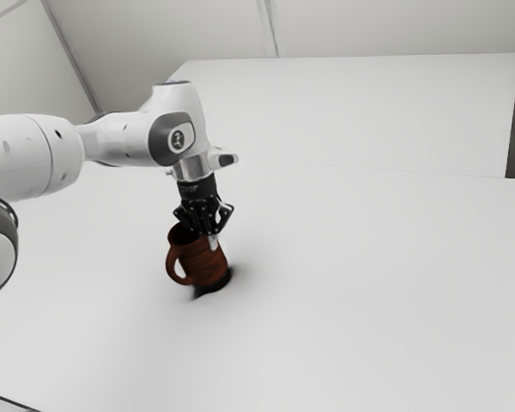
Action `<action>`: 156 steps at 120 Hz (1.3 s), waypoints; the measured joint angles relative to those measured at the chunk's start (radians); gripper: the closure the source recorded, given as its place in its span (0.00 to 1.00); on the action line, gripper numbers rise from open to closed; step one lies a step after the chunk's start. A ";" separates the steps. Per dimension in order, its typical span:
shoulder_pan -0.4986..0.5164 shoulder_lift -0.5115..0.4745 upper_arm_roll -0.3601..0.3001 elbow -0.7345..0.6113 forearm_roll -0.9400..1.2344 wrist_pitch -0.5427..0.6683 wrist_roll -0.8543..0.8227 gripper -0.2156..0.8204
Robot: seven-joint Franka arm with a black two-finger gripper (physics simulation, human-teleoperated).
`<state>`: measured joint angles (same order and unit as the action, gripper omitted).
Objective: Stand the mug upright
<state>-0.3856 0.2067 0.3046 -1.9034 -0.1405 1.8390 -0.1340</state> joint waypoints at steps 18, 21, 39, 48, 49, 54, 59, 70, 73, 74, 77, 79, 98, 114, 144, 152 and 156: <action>0.009 0.026 0.002 0.018 0.023 -0.015 -0.048 0.97; 0.015 0.029 0.002 0.021 0.026 -0.016 -0.055 0.97; 0.026 0.040 0.002 0.025 0.035 -0.013 -0.090 0.97; 0.027 0.044 0.002 0.024 0.035 -0.010 -0.105 0.97; 0.027 0.044 0.002 0.024 0.035 -0.010 -0.107 0.96; 0.028 0.047 0.002 0.023 0.033 -0.009 -0.113 0.88; 0.028 0.047 0.002 0.023 0.032 -0.009 -0.119 0.78; 0.030 0.045 0.002 0.024 0.029 -0.008 -0.130 0.59; 0.030 0.044 0.002 0.024 0.027 -0.007 -0.132 0.55; 0.030 0.044 0.002 0.025 0.026 -0.007 -0.133 0.54; 0.031 0.042 0.002 0.025 0.021 -0.007 -0.135 0.50; 0.031 0.041 0.003 0.026 0.018 -0.007 -0.136 0.48; 0.045 0.013 0.004 0.030 -0.020 -0.006 -0.142 0.34; 0.047 -0.021 0.004 0.050 -0.050 -0.005 -0.139 0.28; 0.231 -0.099 -0.113 0.137 0.008 -0.013 -0.129 0.23; 0.242 -0.114 -0.125 0.171 0.058 -0.027 -0.123 0.22; 0.241 -0.122 -0.127 0.185 0.078 -0.034 -0.118 0.22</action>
<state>-0.1445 0.0846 0.1776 -1.7184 -0.0622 1.8054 -0.2517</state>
